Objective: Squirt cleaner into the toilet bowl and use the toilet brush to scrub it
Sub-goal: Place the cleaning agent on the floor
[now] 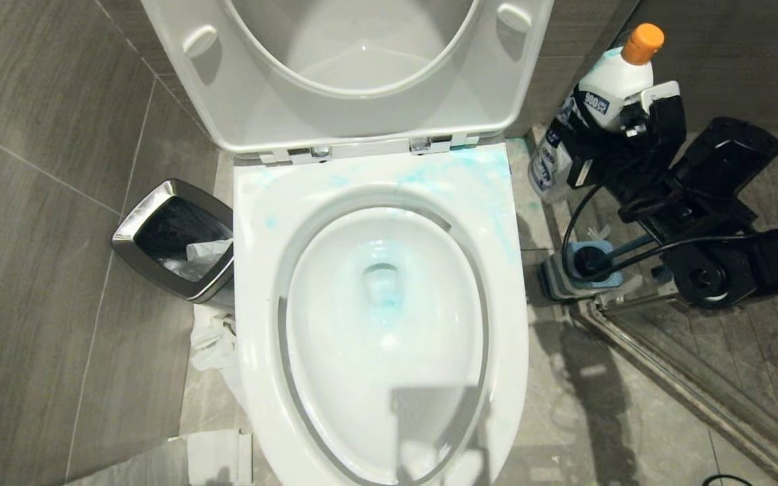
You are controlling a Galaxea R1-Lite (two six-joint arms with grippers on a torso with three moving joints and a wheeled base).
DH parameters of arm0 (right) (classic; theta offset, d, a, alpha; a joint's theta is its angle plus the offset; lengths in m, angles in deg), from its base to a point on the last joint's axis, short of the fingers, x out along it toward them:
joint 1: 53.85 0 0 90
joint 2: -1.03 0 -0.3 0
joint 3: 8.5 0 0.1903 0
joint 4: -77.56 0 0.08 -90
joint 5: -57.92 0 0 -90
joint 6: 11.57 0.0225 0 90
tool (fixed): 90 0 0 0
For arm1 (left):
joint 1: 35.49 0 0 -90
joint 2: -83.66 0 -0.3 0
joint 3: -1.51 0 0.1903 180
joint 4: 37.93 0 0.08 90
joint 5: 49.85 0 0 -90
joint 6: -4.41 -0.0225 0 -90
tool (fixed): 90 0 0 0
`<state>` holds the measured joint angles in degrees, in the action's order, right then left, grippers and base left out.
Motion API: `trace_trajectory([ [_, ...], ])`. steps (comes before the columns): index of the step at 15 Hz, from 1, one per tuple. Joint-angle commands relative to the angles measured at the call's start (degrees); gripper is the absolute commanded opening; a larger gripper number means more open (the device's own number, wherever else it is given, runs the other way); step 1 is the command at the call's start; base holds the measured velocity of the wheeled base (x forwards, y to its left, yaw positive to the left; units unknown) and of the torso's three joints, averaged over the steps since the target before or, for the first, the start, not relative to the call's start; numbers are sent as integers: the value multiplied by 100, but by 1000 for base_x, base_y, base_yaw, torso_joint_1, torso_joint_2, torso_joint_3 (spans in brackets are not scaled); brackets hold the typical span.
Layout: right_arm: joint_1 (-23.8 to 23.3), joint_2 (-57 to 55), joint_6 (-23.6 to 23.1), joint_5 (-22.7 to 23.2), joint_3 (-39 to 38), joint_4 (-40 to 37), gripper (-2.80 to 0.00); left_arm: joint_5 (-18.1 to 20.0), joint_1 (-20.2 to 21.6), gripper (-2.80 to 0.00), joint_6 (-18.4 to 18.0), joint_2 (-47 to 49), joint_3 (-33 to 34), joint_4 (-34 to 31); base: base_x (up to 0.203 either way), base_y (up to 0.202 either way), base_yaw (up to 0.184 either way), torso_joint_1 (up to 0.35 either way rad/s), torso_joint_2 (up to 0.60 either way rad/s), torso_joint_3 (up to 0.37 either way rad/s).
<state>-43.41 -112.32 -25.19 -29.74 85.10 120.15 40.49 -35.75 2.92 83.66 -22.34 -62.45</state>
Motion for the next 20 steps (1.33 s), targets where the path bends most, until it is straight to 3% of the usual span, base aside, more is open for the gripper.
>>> trace_trajectory([
  [1, 2, -161, -9, 3, 35, 49, -280, 2, 0, -280, -1, 9, -4, 1, 0, 0, 0, 2, -1, -180],
  [7, -1, -361, -9, 16, 231, 50, -280, 2, 0, -280, -1, 9, -13, -34, 0, 0, 0, 1, 3, -193],
  [17, 2, -940, 0, 249, 1526, -13, -280, 2, 0, -280, -1, 9, -4, -25, 0, 0, 0, 3, 3, -195],
  [20, 2, -943, 0, 254, 1564, -74, -280, 2, 0, -280, -1, 9, -6, -25, 0, 0, 0, 3, -1, -191],
])
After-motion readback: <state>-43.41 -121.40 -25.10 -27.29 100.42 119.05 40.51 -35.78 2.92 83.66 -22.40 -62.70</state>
